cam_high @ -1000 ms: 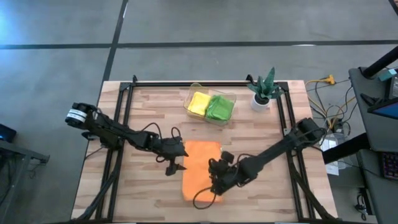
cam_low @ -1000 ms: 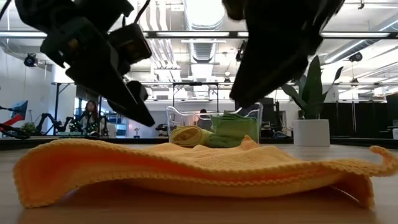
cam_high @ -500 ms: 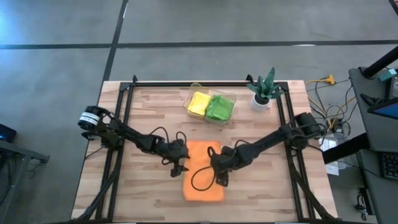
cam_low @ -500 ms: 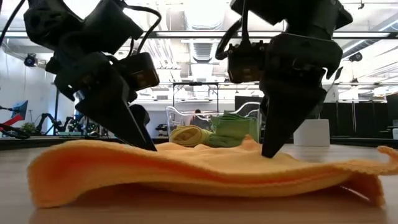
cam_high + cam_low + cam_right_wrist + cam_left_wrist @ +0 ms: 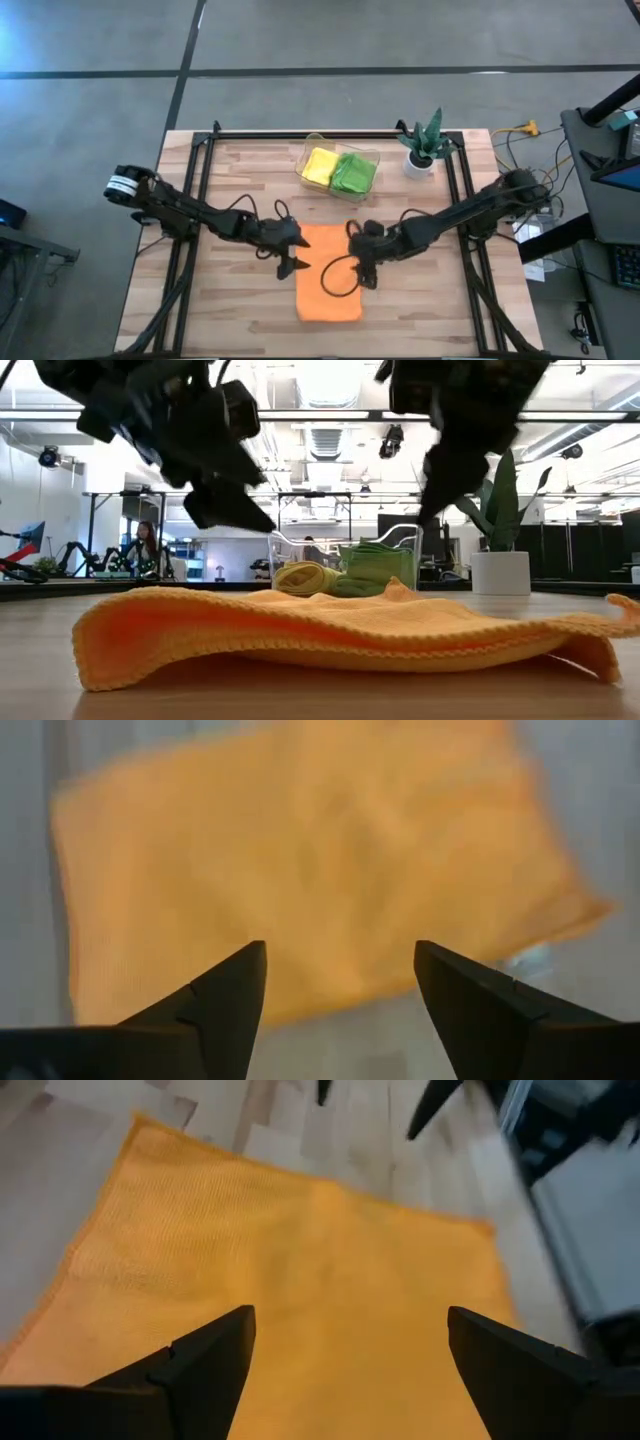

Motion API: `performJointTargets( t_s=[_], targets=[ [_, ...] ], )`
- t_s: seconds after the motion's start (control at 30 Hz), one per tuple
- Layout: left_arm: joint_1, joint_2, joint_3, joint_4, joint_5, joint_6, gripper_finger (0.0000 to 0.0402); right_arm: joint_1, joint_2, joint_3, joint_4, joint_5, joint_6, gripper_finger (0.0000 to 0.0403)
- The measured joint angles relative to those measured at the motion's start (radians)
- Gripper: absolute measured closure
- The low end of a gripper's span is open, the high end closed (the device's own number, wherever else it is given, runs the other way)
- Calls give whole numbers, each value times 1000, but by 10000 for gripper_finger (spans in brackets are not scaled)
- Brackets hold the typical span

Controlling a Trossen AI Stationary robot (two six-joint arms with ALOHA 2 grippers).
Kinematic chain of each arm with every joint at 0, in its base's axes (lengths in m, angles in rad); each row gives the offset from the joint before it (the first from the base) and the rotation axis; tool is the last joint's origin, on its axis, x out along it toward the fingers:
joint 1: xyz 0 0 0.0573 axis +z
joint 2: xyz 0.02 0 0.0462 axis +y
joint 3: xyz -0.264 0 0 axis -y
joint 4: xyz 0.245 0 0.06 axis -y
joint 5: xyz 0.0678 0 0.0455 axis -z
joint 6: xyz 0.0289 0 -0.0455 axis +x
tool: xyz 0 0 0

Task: Fold microfiber towels
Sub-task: Fold the orange microfiber towel

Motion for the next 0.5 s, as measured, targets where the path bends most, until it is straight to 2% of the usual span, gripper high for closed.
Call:
performJointTargets(
  t_s=[0.07, 0.13, 0.2, 0.33, 0.5],
  targets=[
    [3, -21, -1, -1, 0, -73, 88, -17, -52, -52, 75, 49, 9, 156],
    [14, -35, -8, -10, -2, -166, 88, -59, -92, -116, 181, 44, 14, 160],
    [29, -45, -18, -50, 0, -255, 91, -116, -122, -181, 296, -20, 23, 165],
    [54, -60, -34, -98, 15, -369, 106, -269, -133, -277, 449, -245, 91, 172],
    [67, -52, -34, -96, 16, -443, 122, -423, -124, -293, 437, -279, 110, 175]
  ],
)
